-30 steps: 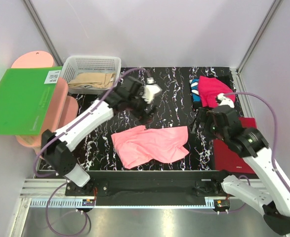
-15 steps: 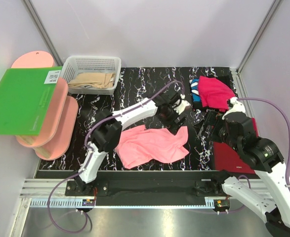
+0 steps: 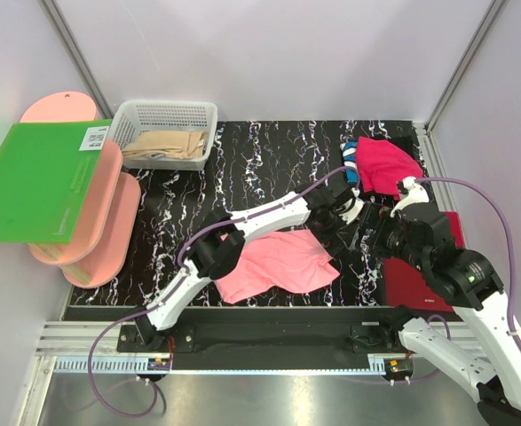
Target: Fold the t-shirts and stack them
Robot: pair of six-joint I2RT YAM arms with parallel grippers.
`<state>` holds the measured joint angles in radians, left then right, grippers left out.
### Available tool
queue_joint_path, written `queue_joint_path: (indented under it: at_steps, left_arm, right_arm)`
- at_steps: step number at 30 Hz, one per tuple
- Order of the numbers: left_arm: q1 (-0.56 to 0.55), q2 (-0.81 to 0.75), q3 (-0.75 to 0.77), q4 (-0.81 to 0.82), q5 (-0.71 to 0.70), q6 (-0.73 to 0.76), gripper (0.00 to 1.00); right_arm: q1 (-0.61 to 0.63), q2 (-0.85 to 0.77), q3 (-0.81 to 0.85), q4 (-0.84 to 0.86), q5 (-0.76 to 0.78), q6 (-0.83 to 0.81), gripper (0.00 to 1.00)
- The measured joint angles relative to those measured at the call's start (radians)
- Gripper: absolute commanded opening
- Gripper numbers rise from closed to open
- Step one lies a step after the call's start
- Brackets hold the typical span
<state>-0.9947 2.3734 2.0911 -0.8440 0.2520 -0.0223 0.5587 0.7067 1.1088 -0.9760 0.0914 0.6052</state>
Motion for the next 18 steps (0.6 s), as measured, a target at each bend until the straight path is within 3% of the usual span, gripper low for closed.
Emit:
queue_joint_path:
  at_steps: [5, 6, 8, 9, 11, 18]
  left_arm:
    - [0.005, 0.061, 0.050, 0.001, -0.021, -0.016, 0.96]
    - [0.005, 0.065, 0.057, 0.000, -0.024, -0.019, 0.80]
    - [0.006, 0.068, 0.066, 0.002, -0.035, -0.021, 0.58]
    - [0.006, 0.072, 0.068, 0.003, -0.040, -0.020, 0.27]
    - [0.007, 0.080, 0.069, 0.005, -0.051, -0.022, 0.02]
    - [0.014, 0.060, 0.039, 0.009, -0.091, -0.001, 0.00]
  right_arm:
    - [0.000, -0.002, -0.004, 0.014, -0.027, -0.003, 1.00]
    - [0.000, -0.004, -0.004, 0.014, -0.031, -0.003, 1.00]
    - [0.000, -0.010, -0.004, 0.014, -0.033, -0.003, 1.00]
    - [0.000, -0.013, -0.004, 0.013, -0.033, -0.003, 1.00]
    - [0.000, -0.018, -0.004, 0.014, -0.033, -0.003, 1.00]
    - [0.000, -0.021, -0.004, 0.013, -0.032, -0.006, 0.98]
